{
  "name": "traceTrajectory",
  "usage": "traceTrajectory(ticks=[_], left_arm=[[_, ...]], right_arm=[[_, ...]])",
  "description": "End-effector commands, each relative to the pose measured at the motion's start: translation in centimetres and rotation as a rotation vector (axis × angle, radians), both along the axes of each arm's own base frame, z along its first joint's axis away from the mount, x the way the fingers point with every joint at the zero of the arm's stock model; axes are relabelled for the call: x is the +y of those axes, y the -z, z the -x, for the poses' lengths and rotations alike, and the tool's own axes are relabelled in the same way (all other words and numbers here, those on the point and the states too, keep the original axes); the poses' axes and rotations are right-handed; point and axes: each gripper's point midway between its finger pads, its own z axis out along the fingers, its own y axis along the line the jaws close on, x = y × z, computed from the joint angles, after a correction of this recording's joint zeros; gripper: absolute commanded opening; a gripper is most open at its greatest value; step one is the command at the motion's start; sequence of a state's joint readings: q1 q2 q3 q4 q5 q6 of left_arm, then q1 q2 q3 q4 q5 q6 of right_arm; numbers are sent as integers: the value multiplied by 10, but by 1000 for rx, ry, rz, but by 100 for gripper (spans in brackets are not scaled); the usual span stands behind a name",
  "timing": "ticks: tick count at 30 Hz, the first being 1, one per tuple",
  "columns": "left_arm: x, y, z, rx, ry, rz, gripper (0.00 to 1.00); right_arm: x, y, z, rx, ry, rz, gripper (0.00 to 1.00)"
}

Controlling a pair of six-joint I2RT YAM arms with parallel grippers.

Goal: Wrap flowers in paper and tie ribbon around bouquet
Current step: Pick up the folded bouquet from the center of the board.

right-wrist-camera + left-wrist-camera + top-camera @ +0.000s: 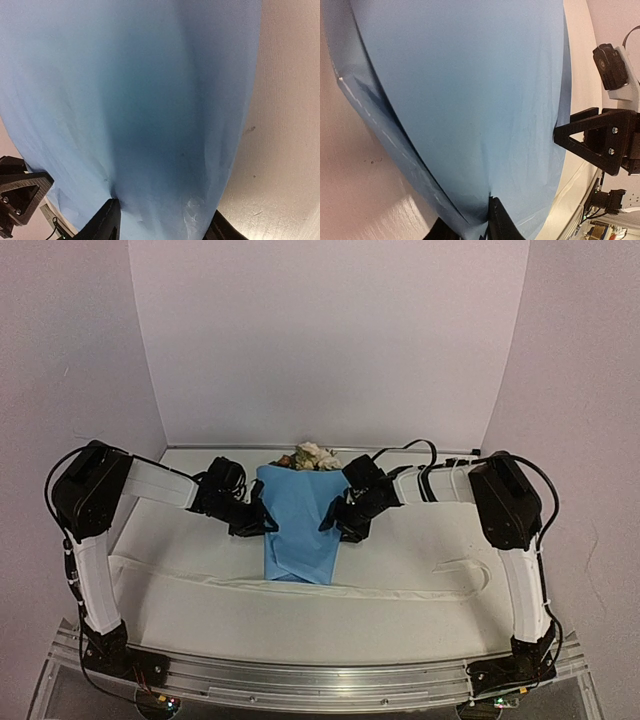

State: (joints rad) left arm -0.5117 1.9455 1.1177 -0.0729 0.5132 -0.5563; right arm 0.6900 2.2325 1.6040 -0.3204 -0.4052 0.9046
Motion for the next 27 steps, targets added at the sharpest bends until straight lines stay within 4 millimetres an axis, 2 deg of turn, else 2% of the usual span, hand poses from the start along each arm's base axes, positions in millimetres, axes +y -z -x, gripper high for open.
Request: traceTrajectory(ticks=[1, 5, 9, 13, 18, 27], left_arm=[[-15, -10, -14, 1, 20, 26, 10], [-21, -12, -22, 27, 23, 24, 0], [-23, -17, -24, 70, 18, 26, 0], [-26, -24, -19, 110, 25, 42, 0], [-28, -34, -9, 156, 42, 78, 0], [-25, -43, 17, 224, 49, 134, 0]], right_arm=[[3, -7, -7, -12, -26, 31, 51], [-11, -21, -7, -37, -54, 68, 56], [-28, -41, 3, -87, -105, 98, 66], [-45, -65, 22, -139, -165, 118, 71], [-69, -74, 46, -139, -179, 153, 72], [-87, -75, 66, -113, -156, 171, 72]])
